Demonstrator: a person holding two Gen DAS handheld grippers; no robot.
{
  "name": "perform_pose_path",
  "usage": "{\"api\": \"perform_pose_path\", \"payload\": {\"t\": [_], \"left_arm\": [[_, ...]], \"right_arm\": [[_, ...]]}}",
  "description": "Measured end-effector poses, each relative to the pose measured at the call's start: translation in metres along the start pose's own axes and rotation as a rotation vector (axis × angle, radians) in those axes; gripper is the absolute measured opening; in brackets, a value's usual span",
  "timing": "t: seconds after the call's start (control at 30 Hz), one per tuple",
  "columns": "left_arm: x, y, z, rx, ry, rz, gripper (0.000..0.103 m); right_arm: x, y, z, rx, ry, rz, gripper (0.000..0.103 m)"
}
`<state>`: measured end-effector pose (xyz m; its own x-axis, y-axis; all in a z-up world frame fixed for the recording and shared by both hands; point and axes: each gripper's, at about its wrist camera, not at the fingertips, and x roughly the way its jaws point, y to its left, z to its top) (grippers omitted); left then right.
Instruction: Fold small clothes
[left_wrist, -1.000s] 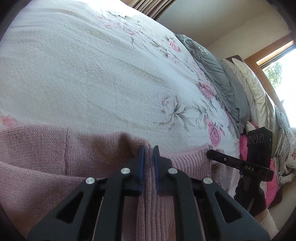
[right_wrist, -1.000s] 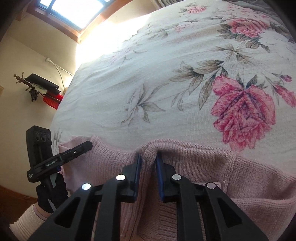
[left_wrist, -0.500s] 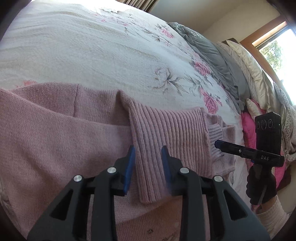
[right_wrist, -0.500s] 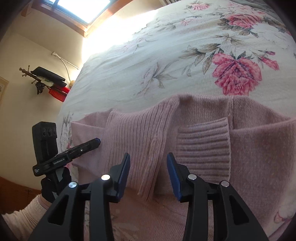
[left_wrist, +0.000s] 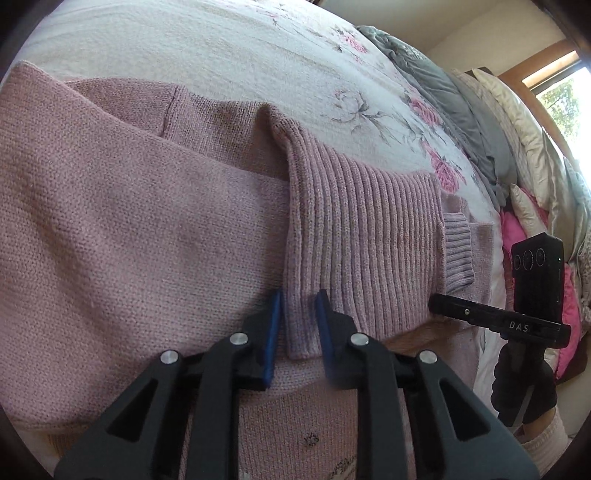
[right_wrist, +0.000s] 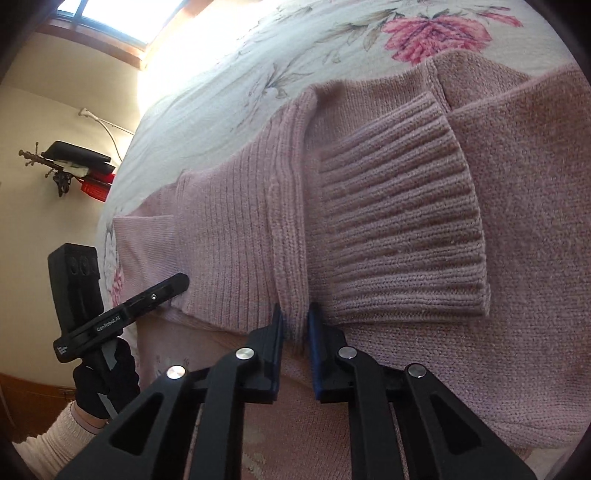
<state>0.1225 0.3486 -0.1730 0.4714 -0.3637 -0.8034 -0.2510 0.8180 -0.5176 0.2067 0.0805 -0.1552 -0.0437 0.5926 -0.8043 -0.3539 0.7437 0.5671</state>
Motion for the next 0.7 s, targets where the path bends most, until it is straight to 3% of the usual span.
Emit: {"api": "perform_pose_path", "payload": {"t": [0.07,0.2,0.27,0.33,0.53,0.7], "left_arm": [[-0.009,-0.004,-0.004,0.005,-0.012,0.027,0.02],[-0.052,-0.019,-0.032,0.056,-0.077,0.083,0.032],[-0.08,-0.023,-0.057,0.087,-0.104,0.112,0.043],[-0.108,-0.021,-0.087,0.1,-0.115,0.159,0.055],[-0.168,0.007,-0.18,0.034,-0.031,0.299,0.061],[-0.195,0.037,-0.246,-0.056,0.05,0.349,0.062]], "right_arm": [[-0.01,0.001,-0.007,0.015,-0.017,0.023,0.02],[-0.053,0.02,-0.039,-0.031,-0.122,0.033,0.03],[-0.076,0.028,-0.069,-0.059,-0.165,-0.01,0.043],[-0.093,0.034,-0.105,-0.092,-0.173,-0.077,0.047],[-0.118,0.03,-0.218,-0.067,-0.084,-0.195,0.048],[-0.135,0.02,-0.291,0.011,-0.047,-0.246,0.054]]}}
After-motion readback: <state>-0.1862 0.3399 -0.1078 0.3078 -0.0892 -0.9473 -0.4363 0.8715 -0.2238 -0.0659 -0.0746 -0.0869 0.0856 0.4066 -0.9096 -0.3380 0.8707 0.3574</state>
